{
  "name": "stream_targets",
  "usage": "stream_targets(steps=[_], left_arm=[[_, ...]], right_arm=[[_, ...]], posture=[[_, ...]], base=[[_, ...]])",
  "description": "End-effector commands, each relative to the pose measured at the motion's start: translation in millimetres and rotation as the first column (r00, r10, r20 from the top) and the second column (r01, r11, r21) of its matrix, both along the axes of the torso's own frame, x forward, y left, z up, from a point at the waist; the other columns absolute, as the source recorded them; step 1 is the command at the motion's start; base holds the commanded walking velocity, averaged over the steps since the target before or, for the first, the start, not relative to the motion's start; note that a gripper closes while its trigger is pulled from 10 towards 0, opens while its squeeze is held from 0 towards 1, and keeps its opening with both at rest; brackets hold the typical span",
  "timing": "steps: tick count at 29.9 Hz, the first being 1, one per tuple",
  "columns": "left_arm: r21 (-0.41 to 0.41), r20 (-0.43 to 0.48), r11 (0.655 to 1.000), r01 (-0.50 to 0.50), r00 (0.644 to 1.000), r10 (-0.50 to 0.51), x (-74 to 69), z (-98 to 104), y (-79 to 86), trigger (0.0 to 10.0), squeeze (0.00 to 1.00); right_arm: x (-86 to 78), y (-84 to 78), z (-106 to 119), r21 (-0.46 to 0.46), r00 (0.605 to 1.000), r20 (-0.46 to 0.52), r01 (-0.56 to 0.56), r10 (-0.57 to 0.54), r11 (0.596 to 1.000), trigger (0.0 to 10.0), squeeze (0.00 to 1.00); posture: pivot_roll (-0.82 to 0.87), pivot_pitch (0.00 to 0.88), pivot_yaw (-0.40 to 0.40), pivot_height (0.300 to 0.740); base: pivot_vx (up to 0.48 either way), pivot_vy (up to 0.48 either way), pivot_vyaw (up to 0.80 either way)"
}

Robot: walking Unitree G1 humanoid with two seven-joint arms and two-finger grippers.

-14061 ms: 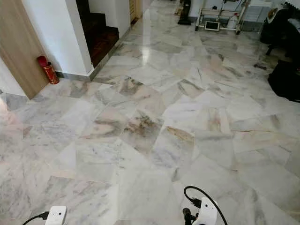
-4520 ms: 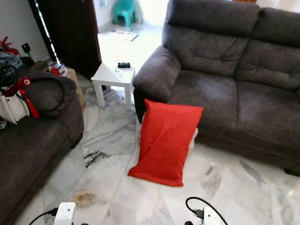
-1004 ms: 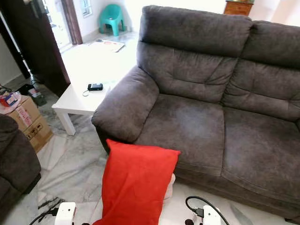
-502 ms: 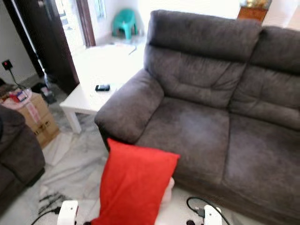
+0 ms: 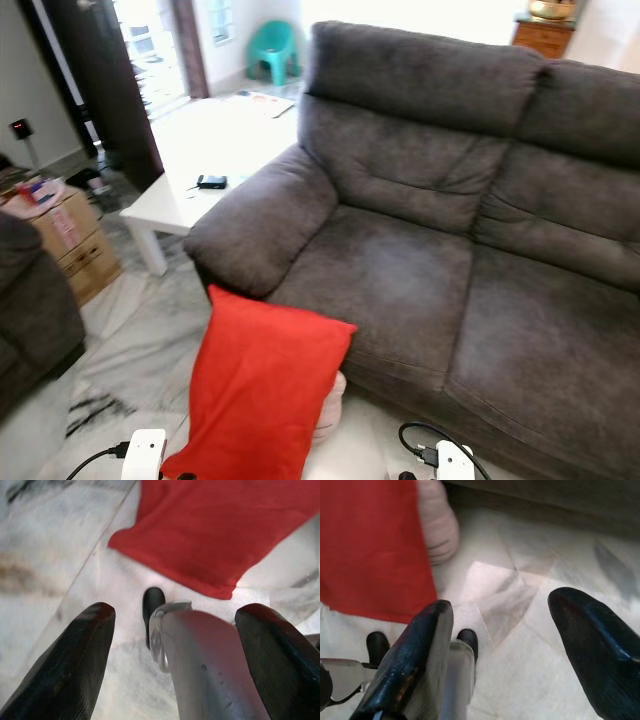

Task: Move the pillow to the sofa from floor

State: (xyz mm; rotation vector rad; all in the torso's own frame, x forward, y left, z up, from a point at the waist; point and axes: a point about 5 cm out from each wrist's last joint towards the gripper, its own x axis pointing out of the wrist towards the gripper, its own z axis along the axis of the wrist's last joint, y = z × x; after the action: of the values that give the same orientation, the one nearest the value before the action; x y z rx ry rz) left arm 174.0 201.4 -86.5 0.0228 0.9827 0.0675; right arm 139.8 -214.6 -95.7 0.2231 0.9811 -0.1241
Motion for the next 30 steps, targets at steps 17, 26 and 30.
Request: stream_targets(steps=[17,26,30], left_arm=[[0.012,0.005,1.0,-0.022,1.0,0.022,-1.2,0.3,4.8,10.0,0.0],[0.008,0.003,1.0,-0.025,1.0,0.025,-1.5,0.1,4.6,10.0,0.0],[0.008,0.003,1.0,-0.025,1.0,0.025,-1.4,0.2,4.7,10.0,0.0]], right_arm=[[5.2,3.1,1.5,0.029,0.999,0.022,0.023,-0.024,0.999,10.0,0.0],[6.9,2.6,2.4,0.009,0.999,0.029,-0.016,0.016,1.0,10.0,0.0],[6.7,2.9,2.3,0.015,1.0,0.03,-0.006,0.006,1.0,10.0,0.0]], posture=[[-0.02,0.0,-0.067,0.732],[-0.02,0.0,-0.068,0.732],[-0.02,0.0,-0.068,0.732]], base=[[0.0,0.0,0.31],[0.0,0.0,0.18],[0.0,0.0,0.76]])
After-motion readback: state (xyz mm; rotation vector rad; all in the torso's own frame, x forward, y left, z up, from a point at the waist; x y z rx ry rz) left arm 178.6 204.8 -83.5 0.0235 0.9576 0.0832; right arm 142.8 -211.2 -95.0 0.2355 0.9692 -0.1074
